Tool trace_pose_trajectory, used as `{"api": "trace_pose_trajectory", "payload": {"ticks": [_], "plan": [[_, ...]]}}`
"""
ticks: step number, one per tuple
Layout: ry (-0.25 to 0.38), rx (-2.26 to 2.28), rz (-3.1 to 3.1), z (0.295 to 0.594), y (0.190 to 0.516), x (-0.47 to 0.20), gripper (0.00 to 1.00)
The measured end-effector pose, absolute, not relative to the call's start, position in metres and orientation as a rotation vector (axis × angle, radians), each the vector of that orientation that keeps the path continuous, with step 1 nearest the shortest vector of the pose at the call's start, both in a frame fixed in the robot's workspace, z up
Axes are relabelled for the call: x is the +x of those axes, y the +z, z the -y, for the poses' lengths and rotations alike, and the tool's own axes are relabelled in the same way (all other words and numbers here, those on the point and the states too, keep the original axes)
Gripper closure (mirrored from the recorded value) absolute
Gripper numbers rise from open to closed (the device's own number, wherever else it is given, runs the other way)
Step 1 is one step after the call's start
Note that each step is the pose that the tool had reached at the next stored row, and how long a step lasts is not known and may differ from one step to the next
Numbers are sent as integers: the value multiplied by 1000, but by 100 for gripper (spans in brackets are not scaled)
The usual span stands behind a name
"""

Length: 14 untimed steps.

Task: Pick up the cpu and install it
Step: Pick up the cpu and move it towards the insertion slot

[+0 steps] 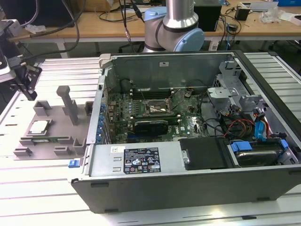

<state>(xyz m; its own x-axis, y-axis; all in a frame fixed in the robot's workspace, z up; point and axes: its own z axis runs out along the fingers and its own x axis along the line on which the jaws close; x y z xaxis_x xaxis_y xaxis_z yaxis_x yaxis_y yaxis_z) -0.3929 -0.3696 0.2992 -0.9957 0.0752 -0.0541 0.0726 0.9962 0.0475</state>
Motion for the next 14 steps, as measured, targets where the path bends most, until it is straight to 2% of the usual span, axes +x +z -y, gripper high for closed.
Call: {"api": "trace_pose_trajectory", "payload": {"ticks": [14], "plan": [[71,114,-3083,370,278,-410,89]]}}
